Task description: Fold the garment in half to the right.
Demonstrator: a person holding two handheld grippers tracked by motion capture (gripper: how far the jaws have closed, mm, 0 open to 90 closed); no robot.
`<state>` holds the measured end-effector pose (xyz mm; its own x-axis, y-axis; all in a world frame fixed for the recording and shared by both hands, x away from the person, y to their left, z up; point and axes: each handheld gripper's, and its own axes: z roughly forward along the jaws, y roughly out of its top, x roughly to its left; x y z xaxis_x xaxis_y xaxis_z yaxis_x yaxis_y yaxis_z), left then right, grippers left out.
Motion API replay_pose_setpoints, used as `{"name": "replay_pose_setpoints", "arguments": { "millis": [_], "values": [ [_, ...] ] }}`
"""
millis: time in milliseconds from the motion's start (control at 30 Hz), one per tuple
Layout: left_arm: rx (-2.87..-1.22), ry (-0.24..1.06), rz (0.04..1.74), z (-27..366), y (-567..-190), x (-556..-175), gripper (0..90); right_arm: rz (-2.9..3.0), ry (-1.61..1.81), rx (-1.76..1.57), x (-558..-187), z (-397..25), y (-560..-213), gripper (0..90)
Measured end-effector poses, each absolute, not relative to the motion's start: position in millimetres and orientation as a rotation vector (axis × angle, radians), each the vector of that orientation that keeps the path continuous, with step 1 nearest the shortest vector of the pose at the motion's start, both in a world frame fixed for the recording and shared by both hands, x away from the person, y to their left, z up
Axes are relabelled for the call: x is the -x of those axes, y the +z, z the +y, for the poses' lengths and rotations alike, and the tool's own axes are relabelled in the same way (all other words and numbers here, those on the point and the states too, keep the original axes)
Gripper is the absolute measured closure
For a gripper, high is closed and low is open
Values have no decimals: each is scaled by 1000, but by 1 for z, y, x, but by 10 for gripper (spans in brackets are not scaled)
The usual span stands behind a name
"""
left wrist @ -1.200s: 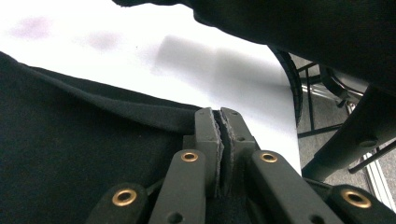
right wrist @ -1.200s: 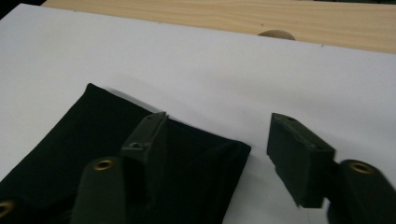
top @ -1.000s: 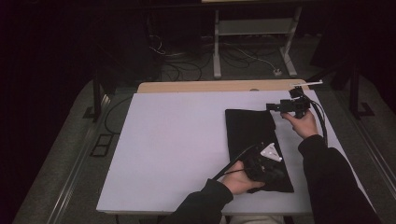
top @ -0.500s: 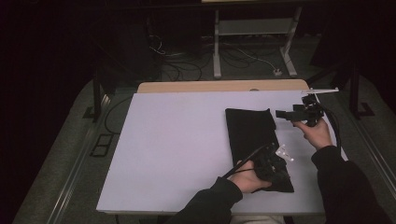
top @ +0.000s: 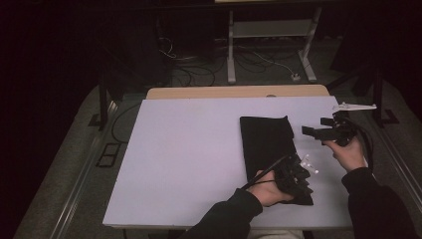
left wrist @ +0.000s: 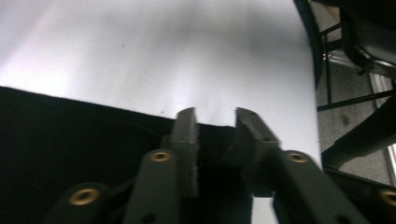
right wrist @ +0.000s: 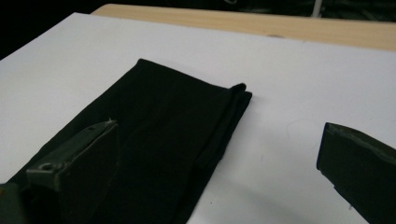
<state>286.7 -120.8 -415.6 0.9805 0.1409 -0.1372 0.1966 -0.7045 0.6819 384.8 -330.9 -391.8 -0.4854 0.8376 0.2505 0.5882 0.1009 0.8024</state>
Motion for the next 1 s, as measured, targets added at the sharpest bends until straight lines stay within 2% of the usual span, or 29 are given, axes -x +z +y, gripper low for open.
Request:
{"name": "replay_pose_setpoints", "arguments": {
  "millis": [400, 600, 1000],
  "values": [
    [-2267, -137, 273, -107, -399, -290, 254, 2089, 1371, -1415, -359, -343, -390, 0],
    [-2267, -98, 300, -103, -396, -292, 18, 2088, 1371, -1409, -347, -348, -391, 0],
    [-2235, -35, 319, -84, -387, -298, 0, 2098, 1370, -1398, -322, -354, -394, 0]
  ]
}}
